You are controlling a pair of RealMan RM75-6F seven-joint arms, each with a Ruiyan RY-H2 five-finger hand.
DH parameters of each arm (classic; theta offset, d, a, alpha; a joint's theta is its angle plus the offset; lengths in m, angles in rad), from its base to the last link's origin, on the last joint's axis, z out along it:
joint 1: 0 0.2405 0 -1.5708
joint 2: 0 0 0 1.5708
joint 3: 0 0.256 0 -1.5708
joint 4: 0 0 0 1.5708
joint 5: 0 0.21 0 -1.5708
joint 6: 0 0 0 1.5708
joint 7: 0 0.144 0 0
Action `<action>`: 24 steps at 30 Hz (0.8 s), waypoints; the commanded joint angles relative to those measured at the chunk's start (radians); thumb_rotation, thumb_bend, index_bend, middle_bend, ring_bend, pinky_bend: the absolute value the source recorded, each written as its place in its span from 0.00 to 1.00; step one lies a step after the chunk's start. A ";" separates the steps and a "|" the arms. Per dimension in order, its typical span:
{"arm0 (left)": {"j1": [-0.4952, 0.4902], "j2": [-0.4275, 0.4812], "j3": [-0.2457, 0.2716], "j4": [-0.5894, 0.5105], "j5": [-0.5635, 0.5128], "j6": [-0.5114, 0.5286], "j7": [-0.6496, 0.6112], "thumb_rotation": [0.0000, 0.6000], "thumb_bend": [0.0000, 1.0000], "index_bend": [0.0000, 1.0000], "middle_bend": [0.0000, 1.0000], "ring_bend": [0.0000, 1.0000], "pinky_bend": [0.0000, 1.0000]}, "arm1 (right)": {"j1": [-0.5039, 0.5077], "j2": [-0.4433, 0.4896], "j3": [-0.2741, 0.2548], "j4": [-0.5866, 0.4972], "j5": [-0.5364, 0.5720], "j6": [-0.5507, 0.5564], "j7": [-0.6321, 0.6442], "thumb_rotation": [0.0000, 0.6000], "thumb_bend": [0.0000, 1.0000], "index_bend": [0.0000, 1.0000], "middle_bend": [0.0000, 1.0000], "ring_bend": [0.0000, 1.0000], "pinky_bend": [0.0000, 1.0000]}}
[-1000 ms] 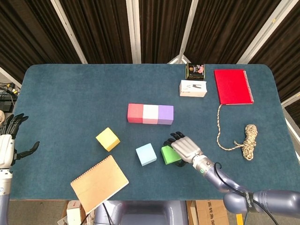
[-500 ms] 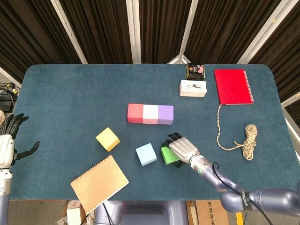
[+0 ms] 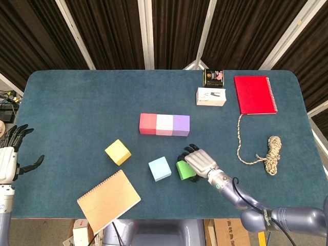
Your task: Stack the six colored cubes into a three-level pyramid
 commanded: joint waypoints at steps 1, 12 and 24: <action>0.000 0.000 -0.001 -0.002 -0.001 -0.001 0.002 1.00 0.31 0.20 0.09 0.00 0.00 | -0.004 0.006 0.000 -0.003 -0.007 0.004 0.007 1.00 0.29 0.32 0.31 0.13 0.00; 0.006 -0.004 -0.006 0.003 0.001 0.020 0.028 1.00 0.31 0.20 0.09 0.00 0.00 | -0.033 0.052 0.005 -0.035 -0.049 0.031 0.049 1.00 0.34 0.37 0.35 0.18 0.00; 0.012 -0.014 -0.019 0.026 -0.075 0.040 0.328 1.00 0.31 0.20 0.09 0.00 0.00 | -0.027 0.282 0.101 -0.176 0.038 0.046 0.115 1.00 0.34 0.37 0.35 0.18 0.00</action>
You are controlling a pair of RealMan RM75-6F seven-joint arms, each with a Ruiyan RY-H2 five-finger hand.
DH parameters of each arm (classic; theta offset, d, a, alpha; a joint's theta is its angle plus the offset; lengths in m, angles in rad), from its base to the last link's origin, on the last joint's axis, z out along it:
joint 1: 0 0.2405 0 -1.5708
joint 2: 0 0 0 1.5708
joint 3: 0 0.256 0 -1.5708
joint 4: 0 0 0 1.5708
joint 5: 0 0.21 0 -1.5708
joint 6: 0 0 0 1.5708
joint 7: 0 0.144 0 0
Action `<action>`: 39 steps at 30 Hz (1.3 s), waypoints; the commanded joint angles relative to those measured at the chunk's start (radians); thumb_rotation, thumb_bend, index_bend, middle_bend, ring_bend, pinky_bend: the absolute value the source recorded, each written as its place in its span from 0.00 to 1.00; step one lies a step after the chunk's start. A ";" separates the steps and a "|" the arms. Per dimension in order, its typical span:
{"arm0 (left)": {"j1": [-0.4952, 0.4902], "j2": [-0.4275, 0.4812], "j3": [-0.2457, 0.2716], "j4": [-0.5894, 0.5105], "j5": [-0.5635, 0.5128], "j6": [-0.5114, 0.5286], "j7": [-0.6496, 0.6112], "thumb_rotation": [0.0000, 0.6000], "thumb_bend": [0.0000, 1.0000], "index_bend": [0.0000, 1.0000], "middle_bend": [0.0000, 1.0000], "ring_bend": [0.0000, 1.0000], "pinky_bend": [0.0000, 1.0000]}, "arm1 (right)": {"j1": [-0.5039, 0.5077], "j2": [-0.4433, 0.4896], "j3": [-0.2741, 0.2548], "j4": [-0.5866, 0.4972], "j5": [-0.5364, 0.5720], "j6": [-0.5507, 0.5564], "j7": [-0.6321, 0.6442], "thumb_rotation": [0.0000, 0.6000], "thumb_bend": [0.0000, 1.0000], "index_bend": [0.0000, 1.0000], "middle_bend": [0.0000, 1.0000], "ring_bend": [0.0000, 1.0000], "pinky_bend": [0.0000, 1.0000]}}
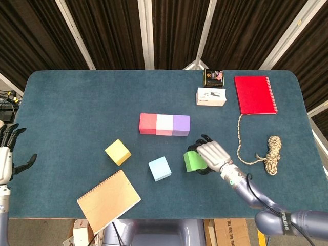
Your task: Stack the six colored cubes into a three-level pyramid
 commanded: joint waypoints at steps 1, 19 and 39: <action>0.002 0.006 -0.005 -0.013 -0.055 -0.016 0.102 1.00 0.31 0.20 0.09 0.00 0.00 | 0.017 0.085 0.055 -0.046 0.053 -0.001 0.028 1.00 0.34 0.37 0.35 0.18 0.00; -0.024 0.004 -0.035 0.022 -0.148 -0.084 0.150 1.00 0.31 0.19 0.09 0.00 0.00 | 0.441 0.182 0.139 0.071 0.577 -0.270 -0.153 1.00 0.34 0.37 0.35 0.18 0.00; -0.040 0.008 -0.024 -0.006 -0.200 -0.115 0.267 1.00 0.31 0.18 0.09 0.00 0.00 | 0.769 -0.143 -0.081 0.522 1.037 -0.278 -0.307 1.00 0.34 0.37 0.35 0.18 0.00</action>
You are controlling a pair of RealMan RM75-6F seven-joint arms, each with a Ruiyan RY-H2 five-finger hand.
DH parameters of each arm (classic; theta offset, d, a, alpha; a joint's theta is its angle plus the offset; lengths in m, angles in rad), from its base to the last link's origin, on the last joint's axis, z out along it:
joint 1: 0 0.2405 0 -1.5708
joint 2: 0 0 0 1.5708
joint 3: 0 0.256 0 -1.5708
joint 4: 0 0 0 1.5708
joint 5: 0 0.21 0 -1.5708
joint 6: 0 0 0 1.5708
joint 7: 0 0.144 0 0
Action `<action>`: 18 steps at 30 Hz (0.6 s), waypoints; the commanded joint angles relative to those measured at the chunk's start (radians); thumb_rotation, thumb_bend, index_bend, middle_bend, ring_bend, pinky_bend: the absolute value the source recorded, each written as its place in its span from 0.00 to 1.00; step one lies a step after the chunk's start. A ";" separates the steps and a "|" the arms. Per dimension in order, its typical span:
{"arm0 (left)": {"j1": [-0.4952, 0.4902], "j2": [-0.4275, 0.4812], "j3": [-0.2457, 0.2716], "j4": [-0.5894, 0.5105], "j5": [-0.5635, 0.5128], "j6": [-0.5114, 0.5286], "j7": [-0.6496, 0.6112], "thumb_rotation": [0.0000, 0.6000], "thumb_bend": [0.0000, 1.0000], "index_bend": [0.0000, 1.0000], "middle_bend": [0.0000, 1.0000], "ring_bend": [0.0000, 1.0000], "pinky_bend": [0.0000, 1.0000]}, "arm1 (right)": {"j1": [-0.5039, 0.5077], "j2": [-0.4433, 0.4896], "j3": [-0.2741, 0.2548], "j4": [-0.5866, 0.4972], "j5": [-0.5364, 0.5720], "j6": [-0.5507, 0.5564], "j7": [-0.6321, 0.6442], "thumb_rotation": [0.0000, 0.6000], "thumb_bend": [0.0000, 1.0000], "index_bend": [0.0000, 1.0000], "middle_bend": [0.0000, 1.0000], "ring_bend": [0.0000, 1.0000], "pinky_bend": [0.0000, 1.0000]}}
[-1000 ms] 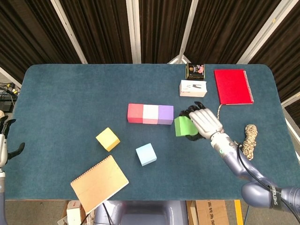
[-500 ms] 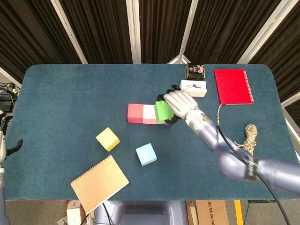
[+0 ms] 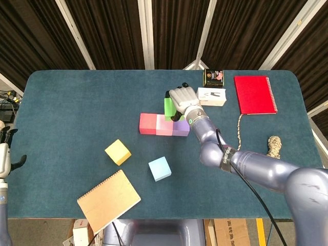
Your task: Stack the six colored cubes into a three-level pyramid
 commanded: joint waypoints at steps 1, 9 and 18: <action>0.003 -0.002 0.002 -0.007 0.005 0.011 0.006 1.00 0.31 0.18 0.09 0.00 0.00 | 0.018 -0.043 -0.036 0.067 0.032 -0.038 -0.016 1.00 0.34 0.37 0.35 0.18 0.00; -0.001 -0.009 0.000 -0.003 -0.004 0.008 0.013 1.00 0.31 0.18 0.09 0.00 0.00 | 0.029 -0.072 -0.077 0.138 0.073 -0.107 -0.005 1.00 0.34 0.37 0.35 0.18 0.00; -0.005 -0.019 -0.003 0.007 -0.013 0.007 0.013 1.00 0.31 0.18 0.09 0.00 0.00 | 0.057 -0.103 -0.138 0.176 0.112 -0.138 0.016 1.00 0.34 0.37 0.35 0.18 0.00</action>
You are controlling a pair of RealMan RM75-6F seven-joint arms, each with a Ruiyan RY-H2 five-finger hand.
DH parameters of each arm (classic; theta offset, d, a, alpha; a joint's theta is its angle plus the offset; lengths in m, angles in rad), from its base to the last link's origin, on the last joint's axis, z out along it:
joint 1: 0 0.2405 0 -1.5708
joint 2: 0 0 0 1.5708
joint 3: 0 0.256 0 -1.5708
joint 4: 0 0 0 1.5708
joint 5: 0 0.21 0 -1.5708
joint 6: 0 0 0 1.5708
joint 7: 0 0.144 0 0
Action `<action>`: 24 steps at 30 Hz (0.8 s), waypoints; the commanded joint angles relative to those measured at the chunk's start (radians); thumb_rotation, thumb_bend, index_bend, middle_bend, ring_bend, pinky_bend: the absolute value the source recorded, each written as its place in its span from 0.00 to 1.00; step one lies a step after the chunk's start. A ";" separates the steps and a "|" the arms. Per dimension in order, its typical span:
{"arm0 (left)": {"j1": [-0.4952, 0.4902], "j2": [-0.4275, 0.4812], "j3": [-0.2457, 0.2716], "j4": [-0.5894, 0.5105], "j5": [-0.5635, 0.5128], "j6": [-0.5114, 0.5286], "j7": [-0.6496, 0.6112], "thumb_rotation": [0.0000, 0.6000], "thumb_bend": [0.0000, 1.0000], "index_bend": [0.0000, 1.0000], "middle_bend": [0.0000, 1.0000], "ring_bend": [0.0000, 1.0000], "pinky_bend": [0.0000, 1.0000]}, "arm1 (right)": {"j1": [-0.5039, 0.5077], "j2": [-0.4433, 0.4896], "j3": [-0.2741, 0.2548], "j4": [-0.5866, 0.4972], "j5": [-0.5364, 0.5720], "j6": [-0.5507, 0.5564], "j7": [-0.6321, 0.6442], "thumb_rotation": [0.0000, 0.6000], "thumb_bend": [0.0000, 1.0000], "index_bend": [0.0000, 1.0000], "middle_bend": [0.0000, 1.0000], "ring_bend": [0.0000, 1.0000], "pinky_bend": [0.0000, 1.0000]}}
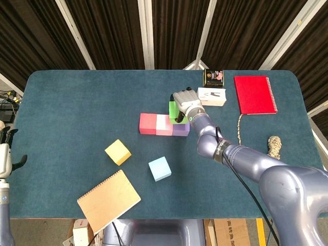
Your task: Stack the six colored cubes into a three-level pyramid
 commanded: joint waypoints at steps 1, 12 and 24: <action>-0.001 0.000 0.000 0.001 0.000 -0.001 -0.002 1.00 0.31 0.18 0.09 0.00 0.00 | 0.013 -0.012 -0.017 0.007 0.016 0.001 0.006 1.00 0.34 0.37 0.35 0.18 0.00; -0.002 0.001 -0.001 0.004 -0.005 -0.006 -0.012 1.00 0.31 0.18 0.09 0.00 0.00 | 0.044 -0.035 -0.042 -0.002 0.033 0.009 0.040 1.00 0.34 0.37 0.34 0.18 0.00; 0.000 0.005 -0.001 0.001 -0.006 -0.004 -0.019 1.00 0.31 0.18 0.09 0.00 0.00 | 0.049 -0.060 -0.051 0.020 0.029 0.014 0.068 1.00 0.34 0.37 0.32 0.18 0.00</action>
